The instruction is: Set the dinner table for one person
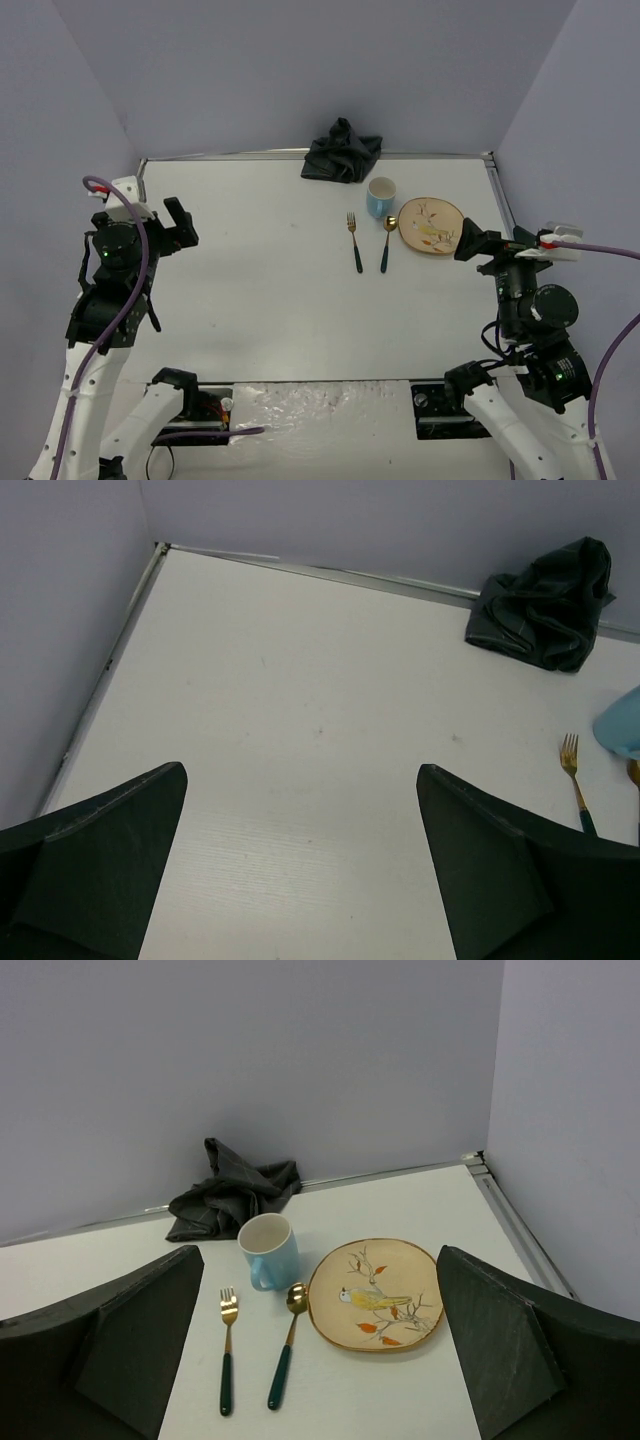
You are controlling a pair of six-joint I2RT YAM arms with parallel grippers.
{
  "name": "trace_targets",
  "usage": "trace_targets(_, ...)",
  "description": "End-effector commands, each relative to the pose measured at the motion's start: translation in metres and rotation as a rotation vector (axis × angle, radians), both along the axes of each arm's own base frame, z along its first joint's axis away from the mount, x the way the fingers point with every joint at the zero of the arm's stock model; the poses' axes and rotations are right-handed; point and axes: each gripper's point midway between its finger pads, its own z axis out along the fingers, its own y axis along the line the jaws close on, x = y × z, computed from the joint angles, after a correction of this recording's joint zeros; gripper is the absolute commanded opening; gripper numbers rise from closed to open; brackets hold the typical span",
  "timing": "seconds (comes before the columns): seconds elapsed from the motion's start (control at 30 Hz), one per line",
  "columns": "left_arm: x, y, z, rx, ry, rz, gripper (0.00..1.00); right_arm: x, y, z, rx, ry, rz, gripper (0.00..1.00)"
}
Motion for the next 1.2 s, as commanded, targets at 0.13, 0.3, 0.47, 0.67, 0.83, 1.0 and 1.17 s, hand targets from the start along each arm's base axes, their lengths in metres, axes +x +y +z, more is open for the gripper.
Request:
trace_targets(0.13,0.050,-0.042,-0.021,-0.121,0.077,-0.134,0.97,0.014,0.017,0.001,0.065,-0.014,0.057,1.00)
trace_targets(0.3,0.102,-0.080,-0.044,-0.226,0.122,-0.237,0.97,0.025,0.038,-0.014,0.073,0.037,0.143,1.00)
trace_targets(0.47,0.161,-0.107,-0.058,-0.297,0.123,-0.265,0.97,0.038,0.057,-0.034,0.072,0.109,0.208,1.00)
trace_targets(0.67,0.237,-0.138,-0.083,-0.376,0.119,-0.297,0.97,0.054,0.076,-0.054,0.043,0.180,0.278,1.00)
trace_targets(0.83,0.285,-0.168,-0.106,-0.447,0.095,-0.350,0.97,0.065,0.090,-0.070,0.032,0.234,0.322,1.00)
trace_targets(1.0,0.318,-0.198,-0.145,-0.493,0.117,-0.383,0.97,0.073,0.099,-0.084,0.046,0.269,0.347,1.00)
trace_targets(1.17,0.341,-0.226,-0.170,-0.553,0.107,-0.409,0.96,0.077,0.108,-0.098,0.059,0.305,0.381,1.00)
